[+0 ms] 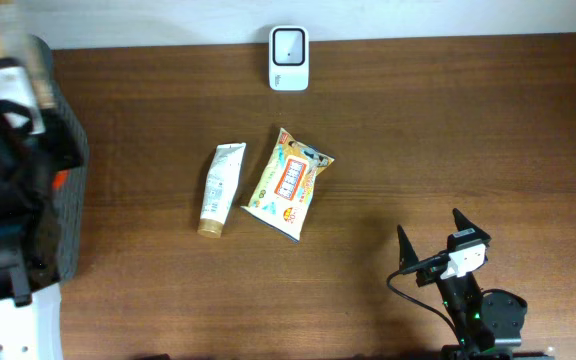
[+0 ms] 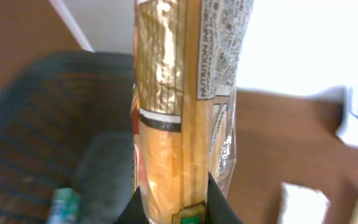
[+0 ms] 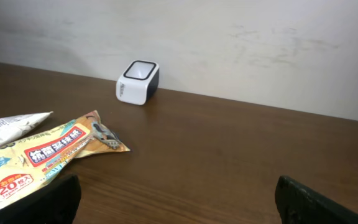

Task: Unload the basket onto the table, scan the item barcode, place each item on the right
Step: 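Grasp the orange-red sausage pack in the basket and place it left of the tube, then reach the left gripper into the basket and grasp the small green box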

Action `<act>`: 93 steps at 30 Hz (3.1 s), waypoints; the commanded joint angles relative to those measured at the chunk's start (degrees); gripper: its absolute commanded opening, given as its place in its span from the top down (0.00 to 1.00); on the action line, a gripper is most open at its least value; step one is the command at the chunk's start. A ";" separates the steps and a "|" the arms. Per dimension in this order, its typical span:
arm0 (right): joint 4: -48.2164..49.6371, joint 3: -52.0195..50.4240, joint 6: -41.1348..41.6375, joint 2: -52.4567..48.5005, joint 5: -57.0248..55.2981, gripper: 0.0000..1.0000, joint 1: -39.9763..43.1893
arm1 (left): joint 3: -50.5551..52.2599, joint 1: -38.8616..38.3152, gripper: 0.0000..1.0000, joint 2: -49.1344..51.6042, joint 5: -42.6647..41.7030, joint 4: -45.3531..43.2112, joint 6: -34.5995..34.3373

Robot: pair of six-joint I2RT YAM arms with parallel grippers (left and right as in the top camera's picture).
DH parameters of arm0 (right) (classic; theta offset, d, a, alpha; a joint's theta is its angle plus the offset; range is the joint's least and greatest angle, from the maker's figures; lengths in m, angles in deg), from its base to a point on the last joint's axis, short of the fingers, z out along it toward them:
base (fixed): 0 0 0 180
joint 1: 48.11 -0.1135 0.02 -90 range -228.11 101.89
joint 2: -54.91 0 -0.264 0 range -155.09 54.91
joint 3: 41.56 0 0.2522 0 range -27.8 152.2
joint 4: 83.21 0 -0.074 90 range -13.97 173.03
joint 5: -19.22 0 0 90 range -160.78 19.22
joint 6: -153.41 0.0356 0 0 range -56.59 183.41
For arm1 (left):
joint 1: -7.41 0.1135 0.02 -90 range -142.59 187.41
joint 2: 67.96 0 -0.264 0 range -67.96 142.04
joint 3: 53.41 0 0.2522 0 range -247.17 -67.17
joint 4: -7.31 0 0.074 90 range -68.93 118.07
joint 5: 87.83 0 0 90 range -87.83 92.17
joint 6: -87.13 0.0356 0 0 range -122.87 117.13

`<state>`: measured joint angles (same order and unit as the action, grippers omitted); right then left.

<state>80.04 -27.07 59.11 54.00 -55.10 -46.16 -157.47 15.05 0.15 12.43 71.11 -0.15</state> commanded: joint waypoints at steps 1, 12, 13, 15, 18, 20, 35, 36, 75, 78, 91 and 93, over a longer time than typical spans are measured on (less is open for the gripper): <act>-0.07 -0.42 0.22 0.39 0.17 0.01 0.37 | -0.42 -10.80 1.00 5.86 0.28 4.79 -0.79; -0.07 -0.42 0.22 0.39 0.17 0.02 0.37 | 7.87 -13.92 0.99 36.09 -6.64 11.89 -7.08; -0.07 -0.42 0.22 0.39 0.17 0.01 0.37 | 7.50 -13.90 0.62 35.60 -6.64 11.30 -7.08; -0.07 -0.42 0.22 0.39 0.17 0.01 0.37 | 6.16 -13.86 0.32 34.67 -6.64 11.34 -7.06; -0.07 -0.42 0.22 0.39 0.17 0.01 0.37 | 3.58 -13.88 0.12 31.23 -6.64 11.34 -7.04; -0.07 -0.42 0.22 0.39 0.17 0.01 0.37 | 0.83 -13.86 0.05 26.67 -6.62 11.37 -7.04; -0.07 -0.42 0.22 0.39 0.17 0.01 0.37 | -25.49 2.49 0.01 18.10 -5.97 11.10 -5.70; -0.07 -0.42 0.22 0.39 0.17 0.01 0.37 | -25.51 5.51 0.01 18.10 -5.97 11.17 -5.70; -0.07 -0.42 0.22 0.39 0.17 0.01 0.37 | -18.71 32.79 0.14 45.05 -4.26 12.20 9.40; -0.07 -0.42 0.22 0.39 0.17 0.01 0.37 | -16.79 34.27 0.15 47.04 -4.33 10.62 10.29; -0.07 -0.42 0.22 0.39 0.17 0.01 0.37 | -16.22 34.93 0.35 56.92 7.28 6.60 8.22; -0.07 -0.42 0.22 0.39 0.17 0.01 0.37 | -16.00 35.04 0.34 57.75 7.82 6.10 7.69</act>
<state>80.04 -27.07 59.11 54.00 -55.05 -46.16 -174.23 49.54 56.44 16.60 77.47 10.63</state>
